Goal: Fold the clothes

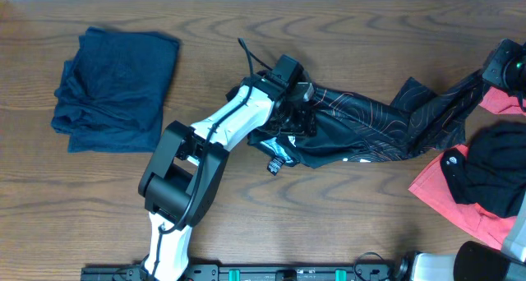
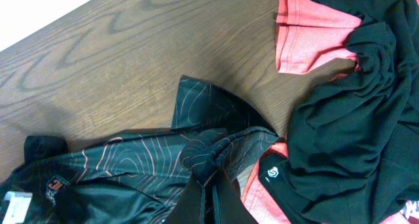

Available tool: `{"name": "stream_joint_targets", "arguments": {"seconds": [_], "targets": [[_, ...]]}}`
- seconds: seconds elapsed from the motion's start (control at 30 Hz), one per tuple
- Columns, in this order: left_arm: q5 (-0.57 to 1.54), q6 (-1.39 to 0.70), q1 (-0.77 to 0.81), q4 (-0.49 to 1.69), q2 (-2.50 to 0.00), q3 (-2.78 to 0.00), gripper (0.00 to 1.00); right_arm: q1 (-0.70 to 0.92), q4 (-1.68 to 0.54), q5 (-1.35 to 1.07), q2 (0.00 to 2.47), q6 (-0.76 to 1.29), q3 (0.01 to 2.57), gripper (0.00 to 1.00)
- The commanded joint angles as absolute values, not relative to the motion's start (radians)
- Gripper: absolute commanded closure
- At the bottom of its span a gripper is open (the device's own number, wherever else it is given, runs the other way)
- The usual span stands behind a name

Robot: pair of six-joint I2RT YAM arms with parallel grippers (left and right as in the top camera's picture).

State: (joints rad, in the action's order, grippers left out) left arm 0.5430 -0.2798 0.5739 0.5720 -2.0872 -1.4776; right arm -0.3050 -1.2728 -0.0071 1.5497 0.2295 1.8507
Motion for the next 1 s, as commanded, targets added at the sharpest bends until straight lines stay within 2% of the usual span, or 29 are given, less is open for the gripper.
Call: {"name": "stream_joint_targets", "arguments": {"seconds": [0.0, 0.17, 0.3, 0.73, 0.87, 0.93, 0.97], "targets": [[0.535, -0.266, 0.593, 0.544, -2.094, -1.476, 0.48, -0.311, -1.275, 0.001, 1.551, 0.219, 1.849, 0.99], [0.522, -0.266, 0.631, 0.516, -2.095, -1.476, 0.48, -0.311, -1.275, 0.001, 1.551, 0.219, 1.849, 0.99], [0.424, -0.266, 0.652, 0.526, -2.095, -1.476, 0.48, -0.311, -1.276, 0.001, 1.551, 0.219, 1.849, 0.99], [0.294, -0.266, 0.654, 0.540, -2.099, -1.475, 0.48, -0.311, -1.276, 0.000, 1.551, 0.207, 1.849, 0.99], [0.294, -0.266, 0.658, 0.541, -2.105, -1.475, 0.68, -0.311, -1.276, 0.000, 1.551, 0.207, 1.849, 0.99], [0.294, -0.266, 0.661, 0.540, -2.115, -1.475, 0.72, -0.311, -1.276, 0.000, 1.551, 0.207, 1.849, 0.99], [0.294, -0.266, 0.664, 0.540, -2.122, -1.475, 0.79, -0.311, -1.276, 0.000, 1.551, 0.207, 1.849, 0.99]]}}
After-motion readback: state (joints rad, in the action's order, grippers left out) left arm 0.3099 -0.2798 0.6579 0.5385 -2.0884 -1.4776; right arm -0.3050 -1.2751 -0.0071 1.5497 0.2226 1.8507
